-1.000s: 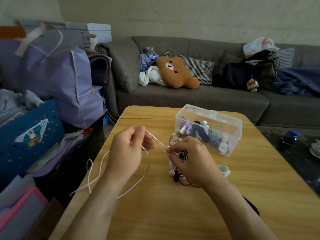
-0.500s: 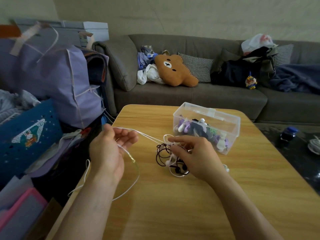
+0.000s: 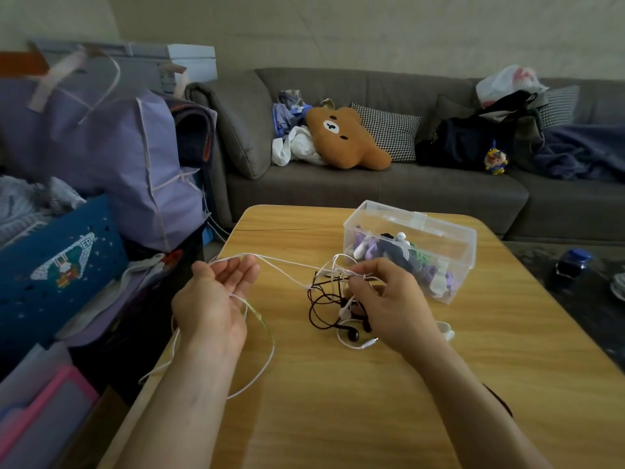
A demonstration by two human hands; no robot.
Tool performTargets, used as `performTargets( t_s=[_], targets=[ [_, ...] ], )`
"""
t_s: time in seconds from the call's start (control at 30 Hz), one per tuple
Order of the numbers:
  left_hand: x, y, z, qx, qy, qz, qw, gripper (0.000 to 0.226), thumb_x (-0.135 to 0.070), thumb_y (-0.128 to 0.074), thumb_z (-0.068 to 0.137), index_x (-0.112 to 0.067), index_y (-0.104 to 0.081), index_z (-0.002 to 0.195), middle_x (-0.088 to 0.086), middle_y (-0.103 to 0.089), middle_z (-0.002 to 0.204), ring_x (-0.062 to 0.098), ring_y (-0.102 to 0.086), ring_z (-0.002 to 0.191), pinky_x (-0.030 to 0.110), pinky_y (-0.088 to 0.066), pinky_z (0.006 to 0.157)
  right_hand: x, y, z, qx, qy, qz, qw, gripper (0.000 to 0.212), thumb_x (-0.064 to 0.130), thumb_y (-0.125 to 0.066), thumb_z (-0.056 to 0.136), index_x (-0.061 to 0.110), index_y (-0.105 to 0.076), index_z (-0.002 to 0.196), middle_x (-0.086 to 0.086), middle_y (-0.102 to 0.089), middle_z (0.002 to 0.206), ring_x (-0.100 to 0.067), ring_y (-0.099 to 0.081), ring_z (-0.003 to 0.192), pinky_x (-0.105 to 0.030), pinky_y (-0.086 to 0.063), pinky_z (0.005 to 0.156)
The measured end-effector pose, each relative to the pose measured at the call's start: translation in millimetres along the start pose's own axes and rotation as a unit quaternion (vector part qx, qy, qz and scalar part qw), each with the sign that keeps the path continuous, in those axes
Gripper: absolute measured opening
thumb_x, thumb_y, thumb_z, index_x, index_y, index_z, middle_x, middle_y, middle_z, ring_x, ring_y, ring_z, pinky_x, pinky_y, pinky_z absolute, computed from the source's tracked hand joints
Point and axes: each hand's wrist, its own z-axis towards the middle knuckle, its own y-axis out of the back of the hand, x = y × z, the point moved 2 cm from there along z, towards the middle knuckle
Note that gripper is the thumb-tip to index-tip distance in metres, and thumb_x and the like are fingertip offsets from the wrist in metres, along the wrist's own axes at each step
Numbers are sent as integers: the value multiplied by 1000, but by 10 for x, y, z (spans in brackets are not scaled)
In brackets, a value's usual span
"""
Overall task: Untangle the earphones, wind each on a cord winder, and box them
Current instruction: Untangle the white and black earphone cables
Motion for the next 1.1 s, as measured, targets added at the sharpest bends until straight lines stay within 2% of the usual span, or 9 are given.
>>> performTargets(
  t_s=[0.17, 0.3, 0.43, 0.5, 0.6, 0.73, 0.8, 0.9, 1.1],
  targets=[
    [-63, 63, 50, -51, -23, -46, 997, 35, -25, -36, 109, -7, -54, 85, 9, -68, 73, 15, -73, 63, 28, -60, 64, 21, 84, 20, -50, 43, -13, 998, 11, 24, -72, 92, 34, -69, 90, 15, -71, 87, 2, -65, 80, -14, -51, 65],
    [-36, 77, 42, -69, -16, 13, 997, 35, -26, -32, 109, -14, -50, 82, 5, -66, 74, 15, -69, 56, 31, -58, 62, 13, 78, 23, -80, 46, -12, 996, 13, 19, -68, 95, 32, -68, 92, 16, -68, 87, 8, -61, 80, -5, -43, 61],
    [-10, 31, -8, 5, 47, 92, 995, 29, -21, -31, 108, -13, -46, 85, 8, -72, 64, 26, -73, 60, 33, -59, 58, 7, 89, 16, -107, 39, -8, 993, 12, 19, -62, 98, 28, -69, 99, 17, -67, 92, 14, -59, 81, -2, -41, 58],
    [5, -5, -40, 63, 75, 150, 984, 28, -22, -35, 108, -13, -46, 84, 9, -72, 61, 27, -73, 57, 30, -59, 49, 8, 95, 0, -123, 30, 0, 992, 8, 28, -62, 98, 29, -70, 98, 16, -66, 95, 10, -60, 87, -7, -43, 63],
    [12, -45, -105, 122, 97, 190, 969, 31, -25, -37, 108, -11, -48, 83, 14, -73, 68, 30, -74, 62, 29, -57, 46, 29, 83, -63, -177, 36, -74, 981, 6, 37, -67, 92, 36, -69, 98, 8, -53, 110, -16, -46, 115, -33, -40, 95],
    [-13, -154, -254, 181, 129, 142, 965, 33, -27, -38, 108, -7, -53, 85, 17, -74, 75, 32, -75, 73, 31, -60, 51, 137, -96, -163, -34, 116, -205, 971, 39, 29, -71, 82, 43, -64, 118, 14, -40, 133, -13, -26, 129, -44, -26, 114],
    [-16, -218, -327, 211, 119, 98, 965, 33, -27, -39, 107, -7, -54, 86, 16, -73, 75, 31, -75, 73, 30, -60, 53, 130, -215, -166, 10, 158, -246, 956, 27, 41, -71, 85, 43, -66, 112, 18, -42, 137, -13, -24, 132, -40, -18, 112],
    [-49, -232, -328, 225, 73, 34, 971, 35, -29, -38, 107, -4, -56, 89, 15, -73, 74, 31, -75, 75, 30, -59, 56, 71, -282, -113, 24, 164, -271, 948, 12, 48, -63, 93, 38, -69, 96, 21, -55, 120, -13, -36, 123, -34, -17, 99],
    [-115, -24, 12, 85, 10, 72, 994, 34, -25, -36, 109, -6, -55, 87, 18, -71, 89, 27, -76, 74, 30, -60, 58, 24, -125, -3, 5, 160, -263, 952, 16, 31, -63, 96, 34, -69, 111, 22, -63, 102, -12, -52, 109, -44, -37, 104]
  ],
)
